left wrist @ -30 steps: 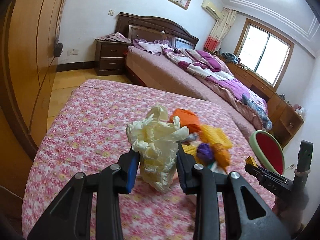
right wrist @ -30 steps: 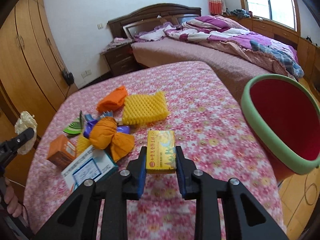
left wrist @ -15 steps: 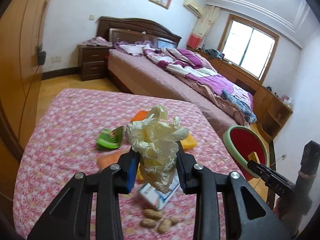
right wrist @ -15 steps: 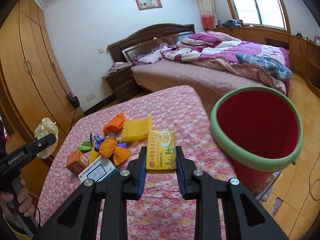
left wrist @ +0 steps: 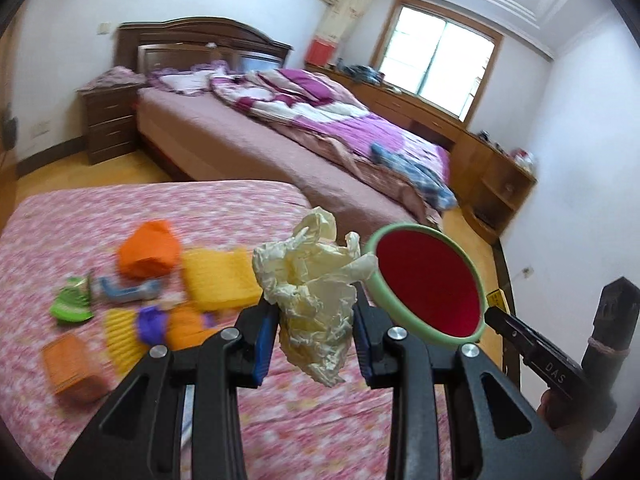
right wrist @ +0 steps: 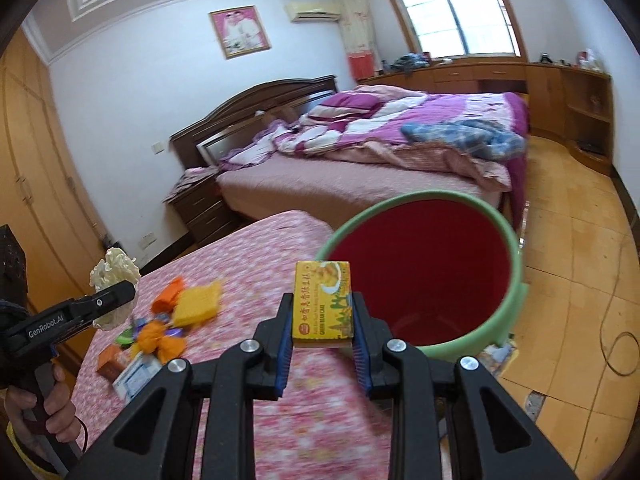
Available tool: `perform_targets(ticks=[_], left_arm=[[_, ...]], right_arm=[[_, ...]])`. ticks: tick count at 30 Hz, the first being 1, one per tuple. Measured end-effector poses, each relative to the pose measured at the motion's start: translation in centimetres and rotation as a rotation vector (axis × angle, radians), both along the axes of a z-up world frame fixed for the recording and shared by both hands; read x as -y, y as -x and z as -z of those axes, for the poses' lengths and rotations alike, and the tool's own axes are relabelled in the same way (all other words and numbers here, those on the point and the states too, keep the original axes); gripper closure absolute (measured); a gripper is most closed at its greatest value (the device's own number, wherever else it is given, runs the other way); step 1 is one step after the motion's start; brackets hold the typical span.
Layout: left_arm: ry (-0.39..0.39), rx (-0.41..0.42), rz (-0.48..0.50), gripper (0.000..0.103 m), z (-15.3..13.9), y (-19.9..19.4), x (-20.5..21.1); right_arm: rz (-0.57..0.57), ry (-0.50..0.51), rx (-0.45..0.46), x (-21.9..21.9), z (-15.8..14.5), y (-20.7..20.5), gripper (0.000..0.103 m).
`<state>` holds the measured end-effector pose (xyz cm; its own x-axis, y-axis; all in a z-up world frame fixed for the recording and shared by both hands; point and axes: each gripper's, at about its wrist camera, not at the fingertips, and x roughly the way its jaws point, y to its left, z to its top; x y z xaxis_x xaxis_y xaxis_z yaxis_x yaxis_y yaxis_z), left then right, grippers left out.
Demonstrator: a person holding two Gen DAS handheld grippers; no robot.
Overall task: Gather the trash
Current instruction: 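Carry the plastic bag and yellow box over the red bucket and open both tools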
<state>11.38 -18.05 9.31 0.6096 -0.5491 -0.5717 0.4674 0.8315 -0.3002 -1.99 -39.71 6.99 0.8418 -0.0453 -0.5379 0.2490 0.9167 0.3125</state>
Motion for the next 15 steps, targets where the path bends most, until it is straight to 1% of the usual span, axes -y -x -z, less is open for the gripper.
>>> perform_targets(ticks=[3,5,8,15], left_arm=[[-0.031,-0.002,0.062,0.069,0.5,-0.6,3.5],[-0.047,-0.025,0.102,0.069,1.1,-1.2,5.9],[-0.055,-0.052,0.152,0.069,2.0,-2.2,8.7],[-0.086,-0.042,0.201,0.068,3.8,-3.7,13.5]], right_arm=[[0.045,0.003,-0.010,1.9,0.5,0.0,0.074],[0.057,-0.012,-0.019,3.3,0.9,-0.1,0.074],[0.072,-0.010,-0.027,4.7,1.4,-0.3,0.074],[0.091,-0.014,-0.057,7.6,3.3,-2.0,0.074]])
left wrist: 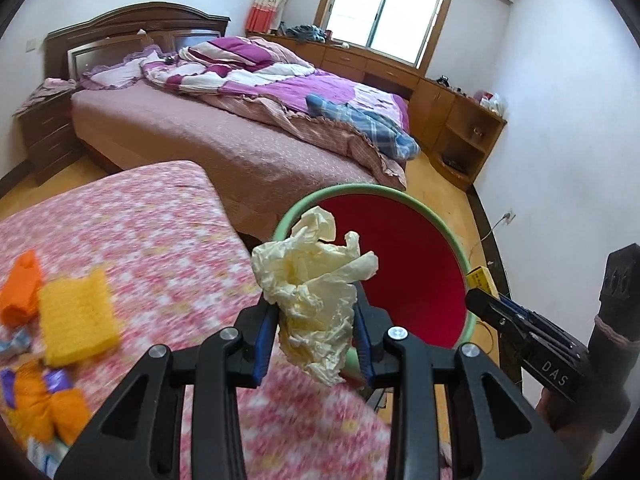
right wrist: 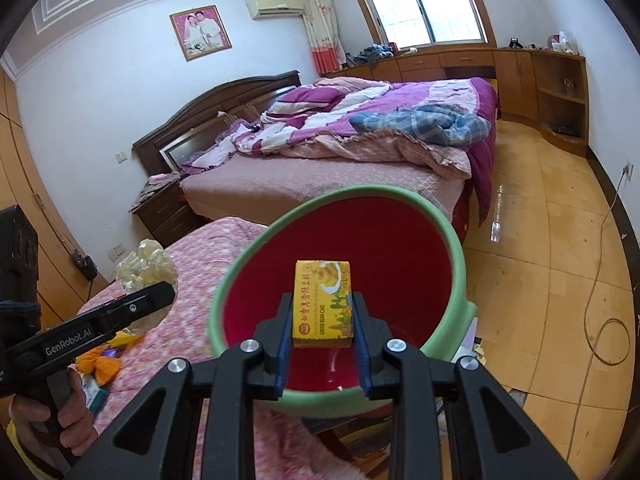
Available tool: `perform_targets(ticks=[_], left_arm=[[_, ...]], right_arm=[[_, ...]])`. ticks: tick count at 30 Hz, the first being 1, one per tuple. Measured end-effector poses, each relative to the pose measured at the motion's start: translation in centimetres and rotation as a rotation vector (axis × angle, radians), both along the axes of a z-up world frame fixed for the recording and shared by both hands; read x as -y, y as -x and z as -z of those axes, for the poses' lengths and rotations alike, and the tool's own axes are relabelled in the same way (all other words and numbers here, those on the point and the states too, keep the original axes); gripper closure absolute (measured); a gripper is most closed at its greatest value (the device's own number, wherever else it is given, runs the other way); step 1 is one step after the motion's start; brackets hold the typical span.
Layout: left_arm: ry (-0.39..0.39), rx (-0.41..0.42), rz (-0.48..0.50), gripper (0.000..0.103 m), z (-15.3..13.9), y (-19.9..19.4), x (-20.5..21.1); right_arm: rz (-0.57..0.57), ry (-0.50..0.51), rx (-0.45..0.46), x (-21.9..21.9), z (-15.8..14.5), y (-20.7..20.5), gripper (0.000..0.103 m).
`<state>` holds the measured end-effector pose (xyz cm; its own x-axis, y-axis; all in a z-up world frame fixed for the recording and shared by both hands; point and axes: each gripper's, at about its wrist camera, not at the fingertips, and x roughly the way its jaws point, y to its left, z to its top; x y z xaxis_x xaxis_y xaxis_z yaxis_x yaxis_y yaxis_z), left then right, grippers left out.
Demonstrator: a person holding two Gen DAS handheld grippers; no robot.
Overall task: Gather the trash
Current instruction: 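Carry the plastic bag and yellow box over the red bucket and open both tools, then move both open tools back over the items on the bed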
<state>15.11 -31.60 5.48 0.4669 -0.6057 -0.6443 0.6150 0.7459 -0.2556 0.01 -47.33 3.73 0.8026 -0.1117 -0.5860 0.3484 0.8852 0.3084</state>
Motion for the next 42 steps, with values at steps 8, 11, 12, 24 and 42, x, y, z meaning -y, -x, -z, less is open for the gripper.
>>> perform_targets(ticks=[8,11,12,24,42], left_arm=[[-0.071,-0.020,0.031,0.057,2.2,-1.2,3.2],[-0.104,0.017,0.008,0.048,2.5,-0.9,3.3],[-0.113,0.025,0.001,0.047,2.6,-1.0,3.3],[-0.060,0.000,-0.030,0.044,2.8,-1.5,1.8],[0.033,-0.031,-0.062,0.038,-0.5,1.0,-2.9]], right_arm=[[-0.007,0.005,-0.062,1.2,1.9,-2.0,0.074],[-0.014,0.001,-0.065,1.1,2.4,-2.6,0.074],[-0.013,-0.001,-0.065,1.0,2.5,-2.8,0.074],[0.018,-0.014,-0.020,0.8,2.0,-2.6,0.044],[0.013,-0.031,0.005,-1.4,-0.8,0.0,0.040]])
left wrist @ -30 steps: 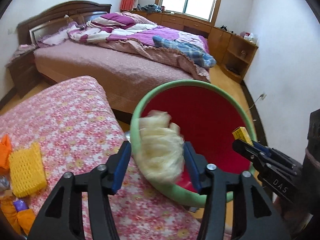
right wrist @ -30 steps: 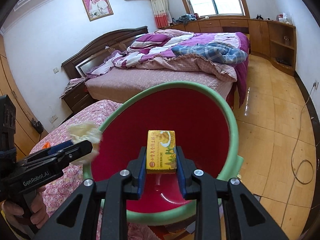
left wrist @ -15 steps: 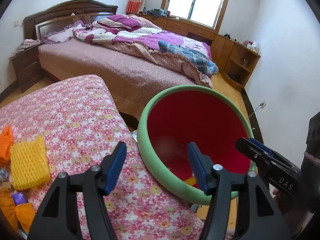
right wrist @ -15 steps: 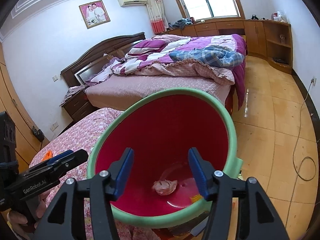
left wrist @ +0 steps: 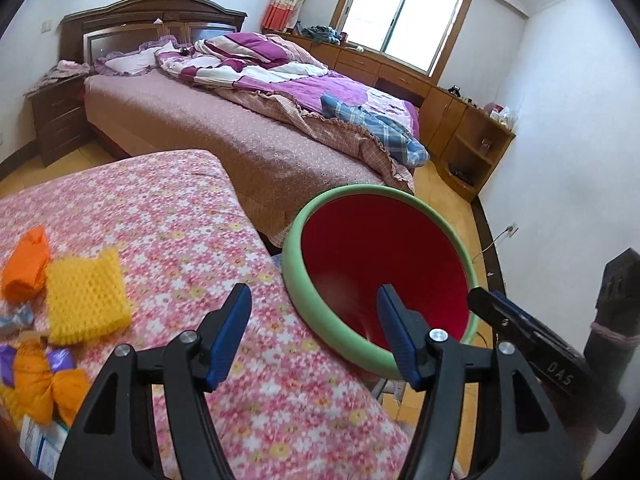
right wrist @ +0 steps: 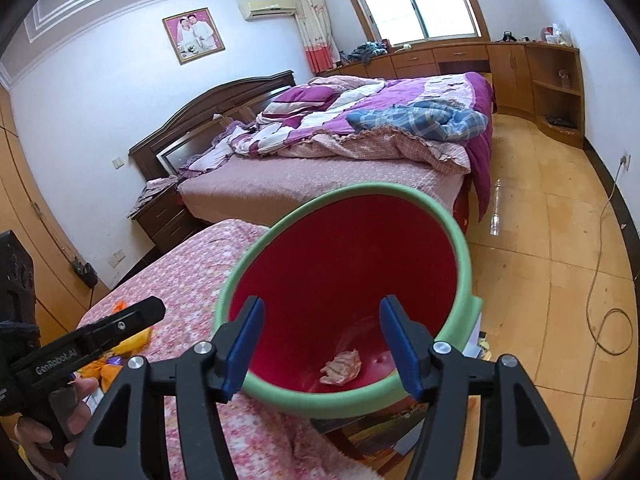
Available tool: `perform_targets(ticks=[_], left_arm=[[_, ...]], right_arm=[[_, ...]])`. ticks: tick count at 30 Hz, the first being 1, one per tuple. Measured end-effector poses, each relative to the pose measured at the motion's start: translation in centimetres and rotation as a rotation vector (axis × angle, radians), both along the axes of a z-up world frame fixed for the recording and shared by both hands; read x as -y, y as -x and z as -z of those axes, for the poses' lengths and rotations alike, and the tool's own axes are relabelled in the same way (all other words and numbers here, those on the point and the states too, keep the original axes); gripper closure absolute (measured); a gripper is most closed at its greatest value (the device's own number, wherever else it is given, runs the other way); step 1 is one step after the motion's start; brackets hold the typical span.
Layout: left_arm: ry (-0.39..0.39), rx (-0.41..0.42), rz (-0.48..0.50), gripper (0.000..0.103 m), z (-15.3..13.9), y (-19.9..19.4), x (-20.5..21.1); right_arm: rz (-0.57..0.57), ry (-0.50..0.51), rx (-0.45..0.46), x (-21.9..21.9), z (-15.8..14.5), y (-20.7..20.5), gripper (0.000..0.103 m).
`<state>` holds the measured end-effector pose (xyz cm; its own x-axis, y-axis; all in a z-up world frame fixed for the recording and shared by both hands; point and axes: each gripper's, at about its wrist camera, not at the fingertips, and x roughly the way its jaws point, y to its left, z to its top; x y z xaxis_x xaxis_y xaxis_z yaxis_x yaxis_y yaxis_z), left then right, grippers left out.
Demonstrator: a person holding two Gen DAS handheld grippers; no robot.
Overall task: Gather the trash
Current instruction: 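Move both open tools back over the items on the bed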
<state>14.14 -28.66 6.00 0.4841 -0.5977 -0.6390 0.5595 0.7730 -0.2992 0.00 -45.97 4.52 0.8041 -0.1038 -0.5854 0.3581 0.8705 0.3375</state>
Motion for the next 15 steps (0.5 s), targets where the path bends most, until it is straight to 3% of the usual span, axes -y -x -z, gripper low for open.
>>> perform_targets(ticks=[15], left_arm=[[-0.001,0.044,-0.142,0.038,-3.0,2.7,-8.5]], right_arm=[[-0.117,-0.021,0.016,-6.3,-1.8,-0.1,0.040]])
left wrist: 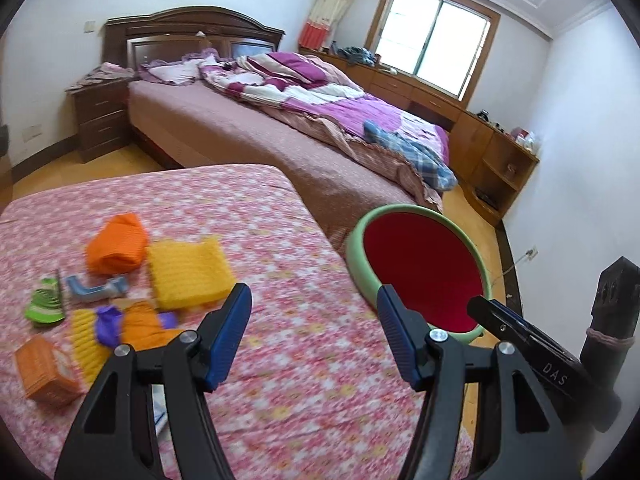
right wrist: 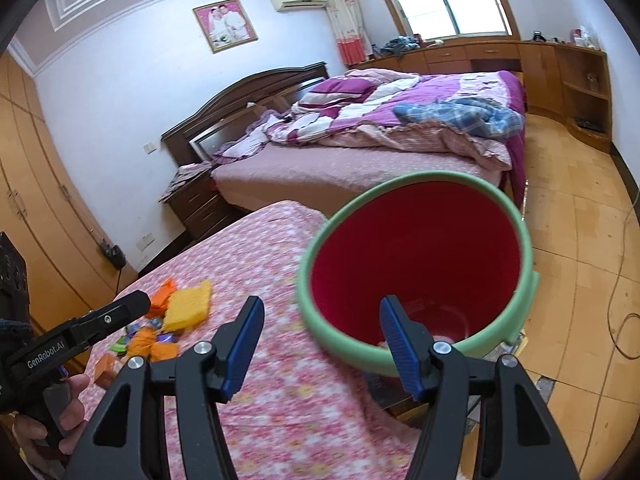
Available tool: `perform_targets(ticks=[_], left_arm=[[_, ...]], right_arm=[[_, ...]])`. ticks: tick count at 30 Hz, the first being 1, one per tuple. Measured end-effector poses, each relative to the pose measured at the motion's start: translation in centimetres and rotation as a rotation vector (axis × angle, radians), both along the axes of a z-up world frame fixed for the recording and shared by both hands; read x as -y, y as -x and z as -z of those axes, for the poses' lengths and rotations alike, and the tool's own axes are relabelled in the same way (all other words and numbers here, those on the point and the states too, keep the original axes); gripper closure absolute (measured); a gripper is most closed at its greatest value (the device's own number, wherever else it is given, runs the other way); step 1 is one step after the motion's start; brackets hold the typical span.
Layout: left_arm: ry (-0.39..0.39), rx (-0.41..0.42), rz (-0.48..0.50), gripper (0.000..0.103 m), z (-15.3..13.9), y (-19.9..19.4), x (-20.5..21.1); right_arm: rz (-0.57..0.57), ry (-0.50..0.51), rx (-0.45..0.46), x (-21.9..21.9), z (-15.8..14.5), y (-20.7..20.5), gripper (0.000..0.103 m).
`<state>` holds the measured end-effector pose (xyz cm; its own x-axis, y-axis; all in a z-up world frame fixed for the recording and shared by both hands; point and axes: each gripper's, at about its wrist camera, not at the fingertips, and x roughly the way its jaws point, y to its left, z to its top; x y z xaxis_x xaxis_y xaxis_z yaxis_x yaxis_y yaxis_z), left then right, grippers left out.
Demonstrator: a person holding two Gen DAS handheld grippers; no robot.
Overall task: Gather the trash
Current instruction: 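Move both open tools back over the items on the bed, then grasp the orange cardboard box with the left tool while the right tool grasps the white medicine box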
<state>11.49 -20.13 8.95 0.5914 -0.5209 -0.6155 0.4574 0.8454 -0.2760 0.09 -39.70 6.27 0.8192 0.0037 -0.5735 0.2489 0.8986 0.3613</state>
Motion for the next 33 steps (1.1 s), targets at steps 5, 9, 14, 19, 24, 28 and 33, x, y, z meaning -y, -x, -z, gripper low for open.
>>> perform_targets(ticks=[5,9,14,19,24,28,33], left_arm=[[-0.001,0.006,-0.048,0.038,-0.4,0.8,-2.8],[-0.002,0.005,-0.094,0.038,-0.6,1.4,-5.4],[-0.004,0.005,-0.146,0.038,-0.5,2.1,-8.3],[0.000,-0.004,-0.197,0.038,-0.2,2.7,-11.3],[0.012,-0.013,-0.247,0.038,0.3,3.4,-14.2],[0.001,0.004,-0.273,0.038,0.7,4.2,-16.2],[0.005,-0.015,-0.328,0.038,1.5,4.3,-19.2]], right_arm=[[-0.035,0.000,-0.002,-2.4,-0.4,0.2,0.040],[-0.064,-0.008,-0.012,-4.3,-0.5,0.3,0.040],[-0.098,-0.017,-0.025,-6.7,-0.6,0.4,0.040],[-0.131,-0.005,-0.034,-8.7,-0.9,0.4,0.040],[-0.163,-0.005,-0.048,-10.8,-0.7,0.5,0.040],[-0.186,0.006,-0.060,-12.3,-0.4,0.6,0.040],[-0.210,0.027,-0.075,-14.0,0.1,0.5,0.040]])
